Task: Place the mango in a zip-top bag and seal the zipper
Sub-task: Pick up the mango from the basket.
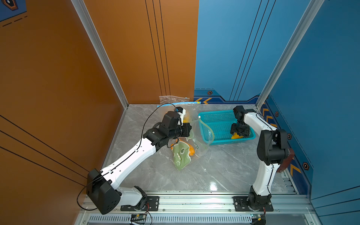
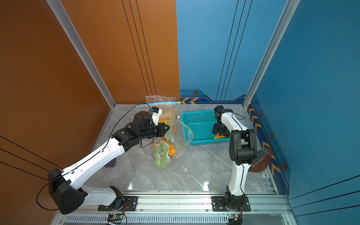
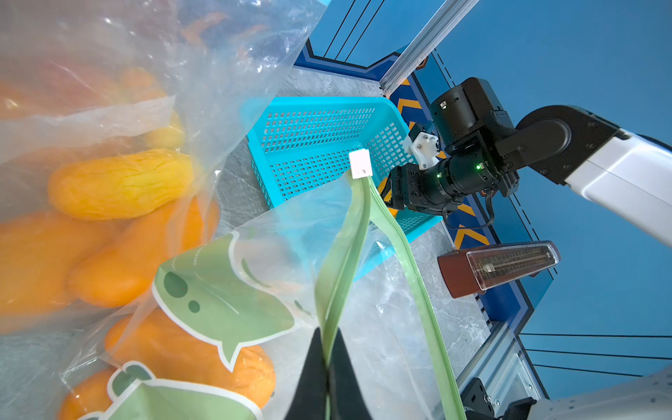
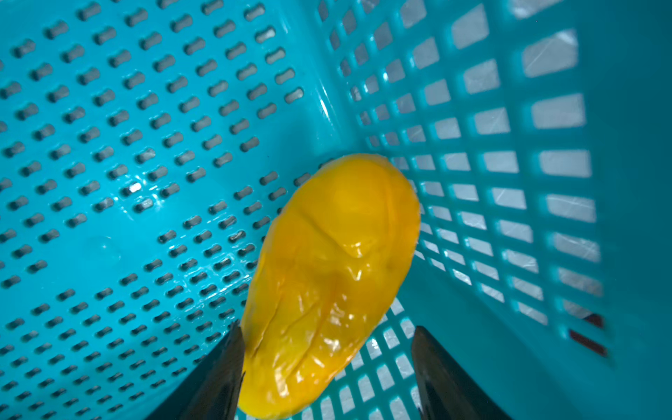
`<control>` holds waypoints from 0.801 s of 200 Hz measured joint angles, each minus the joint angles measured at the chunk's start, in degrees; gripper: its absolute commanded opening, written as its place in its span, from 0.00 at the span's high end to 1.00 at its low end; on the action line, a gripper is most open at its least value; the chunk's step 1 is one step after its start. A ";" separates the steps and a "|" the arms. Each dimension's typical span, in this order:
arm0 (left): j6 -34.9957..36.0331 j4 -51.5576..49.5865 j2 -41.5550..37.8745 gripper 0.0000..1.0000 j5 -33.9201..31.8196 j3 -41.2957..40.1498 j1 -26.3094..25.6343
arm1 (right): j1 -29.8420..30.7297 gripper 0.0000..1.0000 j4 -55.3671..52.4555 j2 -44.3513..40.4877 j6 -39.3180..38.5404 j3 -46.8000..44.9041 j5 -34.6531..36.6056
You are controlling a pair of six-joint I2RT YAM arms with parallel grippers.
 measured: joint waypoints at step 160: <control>-0.02 0.37 0.31 1.00 0.24 -0.31 0.70 | -0.11 0.54 4.15 5.84 -0.42 4.26 -6.54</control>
